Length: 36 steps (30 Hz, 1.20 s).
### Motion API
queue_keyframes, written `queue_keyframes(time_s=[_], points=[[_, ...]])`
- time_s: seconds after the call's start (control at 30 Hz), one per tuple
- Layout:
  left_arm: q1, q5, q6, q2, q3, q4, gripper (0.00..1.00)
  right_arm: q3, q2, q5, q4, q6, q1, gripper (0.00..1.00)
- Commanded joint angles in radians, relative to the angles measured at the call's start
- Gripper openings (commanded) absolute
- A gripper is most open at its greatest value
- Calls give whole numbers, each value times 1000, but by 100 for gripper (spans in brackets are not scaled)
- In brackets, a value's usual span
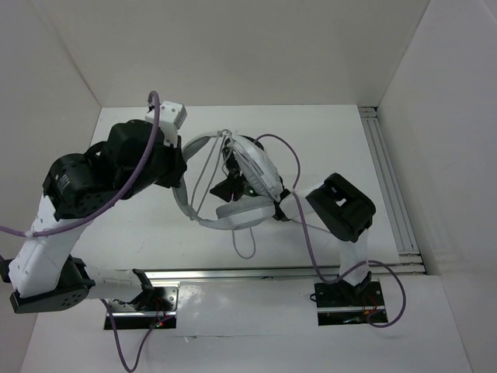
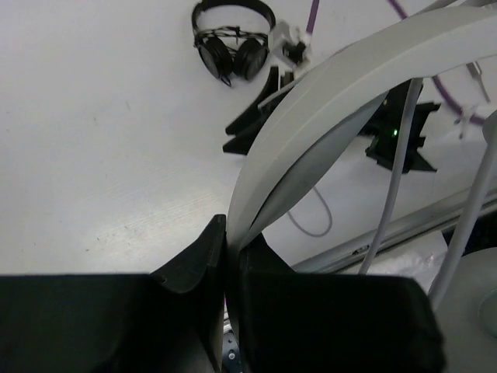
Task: Wrap the headphones
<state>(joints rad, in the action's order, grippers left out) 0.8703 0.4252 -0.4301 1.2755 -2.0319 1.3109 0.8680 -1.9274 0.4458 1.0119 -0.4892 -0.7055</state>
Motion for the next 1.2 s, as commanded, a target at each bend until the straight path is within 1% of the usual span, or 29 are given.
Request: queue_keyframes(time_s=[0.0, 0.07, 0.1, 0.13, 0.17, 0.2, 0.23, 0.27, 0.3, 0.33, 0.43, 0.5, 0.57, 0.6, 0.63, 0.67, 0.7, 0.77, 0.8, 0.83, 0.87, 0.9, 0.93, 1.0, 1.03, 1.07, 1.1, 1.13, 1.17], points=[[-22, 127, -84, -1, -96, -90, 0, 31, -59, 16, 157, -40, -31, 46], [-56, 170, -84, 34, -149, -90, 0, 2, -85, 30, 218, -51, -40, 43], [-65, 187, -72, 47, -165, -104, 0, -9, -96, 39, 238, -80, -52, 38], [-77, 219, -58, 80, -203, -113, 0, -39, -107, 39, 276, -80, -52, 34], [-91, 219, -39, 81, -223, -113, 0, -40, -107, 24, 290, -80, -69, 30], [-132, 219, -24, 129, -255, -113, 0, -79, -107, 15, 306, -89, -80, 25], [-154, 219, -4, 157, -289, -113, 0, -98, -107, 14, 324, -89, -101, 17], [-177, 219, 5, 182, -332, -113, 0, -115, -107, 5, 345, -89, -110, 12], [-221, 219, 5, 212, -332, -113, 0, -150, -107, 5, 361, -89, -121, 8], [-246, 210, 5, 223, -332, -128, 0, -165, -96, 5, 372, -89, -141, 7], [-344, 176, -21, 258, -332, -157, 0, -216, -87, 5, 402, -100, -201, 7], [-382, 167, -44, 275, -283, -208, 0, -240, -78, 60, 428, -110, -235, 7], [-436, 167, -64, 315, -248, -222, 0, -268, -10, 97, 461, -121, -299, 5], [-456, 156, -73, 329, -222, -232, 0, -286, 26, 97, 449, -121, -325, 4], [-494, 156, -91, 341, -208, -233, 0, -319, 68, 79, 415, -83, -353, 2], [-511, 147, -104, 350, -191, -245, 0, -319, 155, 79, 363, -57, -408, 1], [-525, 147, -104, 363, -147, -254, 0, -319, 195, 65, 232, -30, -435, 0], [-534, 147, -114, 363, -94, -286, 0, -291, 272, 22, 96, 68, -488, 0], [-534, 171, -114, 363, -36, -297, 0, -281, 350, 4, 27, 99, -533, 0], [-534, 208, -127, 363, -6, -297, 0, -255, 390, -34, -107, 128, -551, 0], [-534, 230, -151, 352, 27, -297, 0, -239, 427, -35, -168, 176, -566, 0], [-544, 240, -151, 343, 98, -317, 0, -218, 483, -35, -227, 195, -580, 0], [-544, 241, -151, 343, 133, -317, 0, -192, 507, -26, -346, 213, -592, 0], [-525, 256, -162, 311, 230, -331, 0, -104, 565, -36, -482, 291, -603, 0], [-513, 256, -153, 302, 263, -341, 0, -39, 586, -108, -653, 328, -603, 0], [-489, 256, -133, 292, 295, -341, 0, -12, 609, -157, -733, 407, -615, 0], [-478, 268, -122, 268, 329, -341, 0, 14, 634, -211, -810, 447, -615, 0], [-478, 280, -111, 249, 404, -341, 0, 37, 680, -275, -885, 486, -615, 0], [-467, 265, -93, 231, 441, -351, 0, 80, 700, -429, -1020, 520, -615, 0]])
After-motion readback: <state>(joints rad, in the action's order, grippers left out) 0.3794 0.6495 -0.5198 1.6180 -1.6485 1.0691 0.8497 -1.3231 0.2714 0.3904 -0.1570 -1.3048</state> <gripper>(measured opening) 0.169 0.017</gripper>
